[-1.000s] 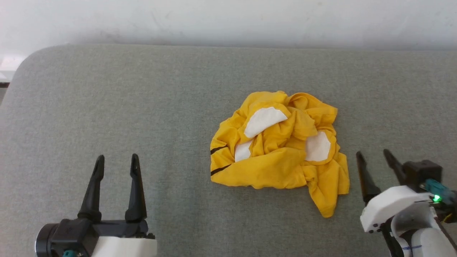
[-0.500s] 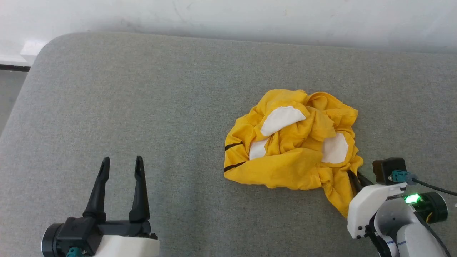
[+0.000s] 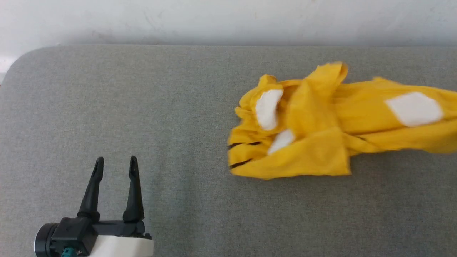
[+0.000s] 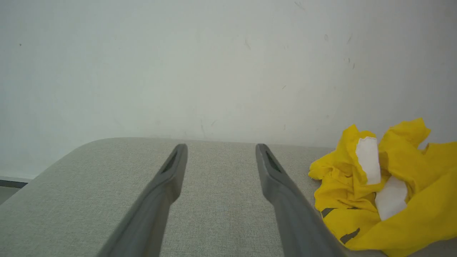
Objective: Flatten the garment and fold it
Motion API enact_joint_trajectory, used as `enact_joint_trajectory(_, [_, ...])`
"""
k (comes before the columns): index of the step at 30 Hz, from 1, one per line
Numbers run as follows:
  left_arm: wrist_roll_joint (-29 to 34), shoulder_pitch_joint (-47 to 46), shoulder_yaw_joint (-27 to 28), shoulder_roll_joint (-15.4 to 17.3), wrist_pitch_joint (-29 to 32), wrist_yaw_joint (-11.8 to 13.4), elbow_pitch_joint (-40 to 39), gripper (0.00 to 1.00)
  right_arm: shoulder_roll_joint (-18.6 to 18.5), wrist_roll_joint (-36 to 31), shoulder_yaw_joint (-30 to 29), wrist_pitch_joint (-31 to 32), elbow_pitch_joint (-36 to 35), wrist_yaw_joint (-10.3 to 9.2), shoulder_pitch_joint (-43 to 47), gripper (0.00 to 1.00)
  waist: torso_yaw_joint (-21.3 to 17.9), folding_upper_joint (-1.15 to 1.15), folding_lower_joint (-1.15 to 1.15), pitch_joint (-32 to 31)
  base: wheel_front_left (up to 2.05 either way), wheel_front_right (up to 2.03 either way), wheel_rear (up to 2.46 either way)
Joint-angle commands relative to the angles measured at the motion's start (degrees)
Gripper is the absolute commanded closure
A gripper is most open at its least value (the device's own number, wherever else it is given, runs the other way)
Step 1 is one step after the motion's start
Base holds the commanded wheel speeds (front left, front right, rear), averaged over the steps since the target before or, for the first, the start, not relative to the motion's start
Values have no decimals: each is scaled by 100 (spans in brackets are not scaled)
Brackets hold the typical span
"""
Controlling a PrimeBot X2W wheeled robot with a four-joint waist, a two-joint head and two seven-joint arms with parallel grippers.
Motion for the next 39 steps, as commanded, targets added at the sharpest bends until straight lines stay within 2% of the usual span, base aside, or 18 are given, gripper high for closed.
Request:
enact_joint_trajectory(1, [29, -11, 31, -21, -27, -38, 14, 0, -14, -57, -132, 30, 4, -6, 133, 100, 30, 0, 0, 38, 0, 0, 0])
enact_joint_trajectory(4, [53, 11, 89, -29, -27, -73, 40, 0, -31, -195, -930, 172, 153, -6, 545, 100, 89, 0, 0, 89, 0, 0, 0])
enact_joint_trajectory(7, [71, 26, 120, -34, -27, -120, 90, 0, 14, -494, -1494, 115, 479, -6, 873, 99, 141, 0, 0, 123, 0, 0, 0])
enact_joint_trajectory(8, [74, 25, 124, -36, -27, -140, 108, 0, 84, -581, -1620, 52, 590, -6, 923, 54, 153, 0, 0, 126, 0, 0, 0])
enact_joint_trajectory(9, [78, 20, 129, -37, -27, -158, 129, 0, 163, -648, -1698, -5, 693, -6, 944, 0, 164, 0, 0, 123, 0, 0, 0])
enact_joint_trajectory(12, [99, 5, 157, -40, -27, -183, 164, 0, 467, -667, -1655, -277, 760, -6, 810, 0, 148, 0, 0, 102, 0, 0, 0])
enact_joint_trajectory(17, [150, -20, 170, -42, -27, -223, 169, 0, 595, -440, -936, -589, 454, -6, 388, 0, 27, 0, 0, 58, 0, 0, 0])
enact_joint_trajectory(22, [143, -56, 142, -66, -27, -251, 183, 0, 543, 44, -36, -354, 216, -6, 136, 0, -42, 0, 0, 24, 0, 0, 0])
enact_joint_trajectory(27, [126, -94, 86, -94, -27, -277, 217, 0, 396, 413, 642, 24, 424, -6, 11, 0, 14, 0, 0, 58, 0, 0, 0])
enact_joint_trajectory(35, [143, -206, 64, -113, -27, -336, 245, 0, 508, 519, 1416, -51, 824, -6, -447, 0, 268, 0, 0, 228, 0, 0, 0])
enact_joint_trajectory(39, [145, -256, 20, -125, -27, -355, 281, 0, 557, 350, 1446, 88, 1140, -6, -619, 0, 397, 0, 0, 304, 0, 0, 0])
